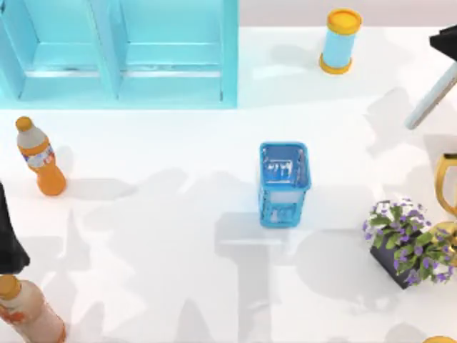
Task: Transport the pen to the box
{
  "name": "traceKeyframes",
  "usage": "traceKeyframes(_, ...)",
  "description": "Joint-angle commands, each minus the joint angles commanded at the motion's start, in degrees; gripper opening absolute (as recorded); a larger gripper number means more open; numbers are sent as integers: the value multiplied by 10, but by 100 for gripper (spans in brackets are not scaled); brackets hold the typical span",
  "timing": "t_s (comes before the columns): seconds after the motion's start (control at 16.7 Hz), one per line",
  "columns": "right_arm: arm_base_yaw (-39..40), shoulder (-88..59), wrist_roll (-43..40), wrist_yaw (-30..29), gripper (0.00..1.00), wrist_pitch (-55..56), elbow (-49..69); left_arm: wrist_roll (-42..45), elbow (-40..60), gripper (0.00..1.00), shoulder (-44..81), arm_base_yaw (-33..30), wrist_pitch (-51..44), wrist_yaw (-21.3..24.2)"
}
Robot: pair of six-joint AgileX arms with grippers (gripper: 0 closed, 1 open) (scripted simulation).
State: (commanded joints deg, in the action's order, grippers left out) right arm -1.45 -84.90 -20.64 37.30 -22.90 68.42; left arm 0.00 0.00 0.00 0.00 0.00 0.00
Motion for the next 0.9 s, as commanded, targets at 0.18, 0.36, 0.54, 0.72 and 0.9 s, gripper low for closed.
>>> traceKeyframes(0.18,-92,26,-48,-6,0,-62,40,0,0,100,0,0,0,0)
traceKeyframes(0.36,-186,61,-96,-20,0,-158,62,0,0,100,0,0,0,0)
traceKeyframes(0.54,-263,89,-130,-44,0,-250,59,0,0,100,0,0,0,0)
traceKeyframes(0.72,-305,96,-145,-58,0,-302,53,0,0,100,0,0,0,0)
traceKeyframes(0.9,-309,96,-147,-60,0,-308,52,0,0,100,0,0,0,0)
